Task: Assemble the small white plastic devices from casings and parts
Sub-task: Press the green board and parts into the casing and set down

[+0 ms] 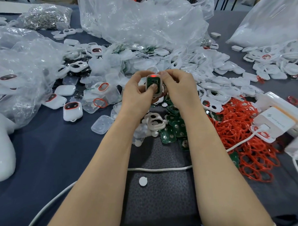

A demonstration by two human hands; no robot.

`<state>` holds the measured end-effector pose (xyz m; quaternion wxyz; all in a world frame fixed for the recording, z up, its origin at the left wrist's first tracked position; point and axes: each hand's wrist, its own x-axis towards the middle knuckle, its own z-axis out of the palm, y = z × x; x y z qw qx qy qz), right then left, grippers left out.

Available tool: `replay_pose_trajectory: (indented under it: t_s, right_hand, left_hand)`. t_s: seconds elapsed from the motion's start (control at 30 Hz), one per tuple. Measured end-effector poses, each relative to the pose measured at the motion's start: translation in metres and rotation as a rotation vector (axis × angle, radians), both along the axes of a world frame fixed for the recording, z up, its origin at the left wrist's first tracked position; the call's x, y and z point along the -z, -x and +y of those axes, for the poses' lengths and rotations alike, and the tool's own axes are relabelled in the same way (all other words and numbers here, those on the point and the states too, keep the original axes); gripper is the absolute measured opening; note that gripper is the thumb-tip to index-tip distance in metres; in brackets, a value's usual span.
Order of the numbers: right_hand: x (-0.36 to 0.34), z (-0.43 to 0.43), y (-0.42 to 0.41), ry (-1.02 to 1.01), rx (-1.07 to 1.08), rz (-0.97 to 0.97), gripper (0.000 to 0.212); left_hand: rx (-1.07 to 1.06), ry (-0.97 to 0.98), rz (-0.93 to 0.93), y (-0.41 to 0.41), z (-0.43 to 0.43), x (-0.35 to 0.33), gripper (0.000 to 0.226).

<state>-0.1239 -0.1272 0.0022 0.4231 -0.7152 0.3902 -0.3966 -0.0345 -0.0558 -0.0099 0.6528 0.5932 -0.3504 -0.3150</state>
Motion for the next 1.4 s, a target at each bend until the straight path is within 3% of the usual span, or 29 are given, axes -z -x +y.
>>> replay_pose_trajectory:
  t_s: [0.27,0.47,0.7,0.83,1.0,1.4]
  right_hand:
    - [-0.017,-0.038,0.034,-0.047,0.285,-0.054,0.017]
    - [-0.022,-0.092,0.079,0.021,0.506,0.313,0.03]
    - [-0.009,-0.152,0.075,-0.038,0.395,0.666,0.033]
    - [0.001,-0.172,0.07,-0.071,0.433,0.777,0.028]
    - [0.004,-0.18,0.064,-0.116,0.555,0.794,0.035]
    - [-0.01,-0.172,0.058,-0.073,0.566,0.73,0.03]
  left_hand:
    - [0.039,0.063,0.166,0.02,-0.036,-0.028,0.024]
    - [0.102,0.026,0.152,0.057,-0.091,-0.05,0.028]
    - [0.04,0.076,0.431,0.088,-0.156,-0.058,0.022]
    - [0.076,0.04,0.475,0.092,-0.174,-0.056,0.019]
    - [0.103,0.018,0.557,0.093,-0.186,-0.054,0.023]
    - [0.13,0.008,0.619,0.089,-0.176,-0.056,0.018]
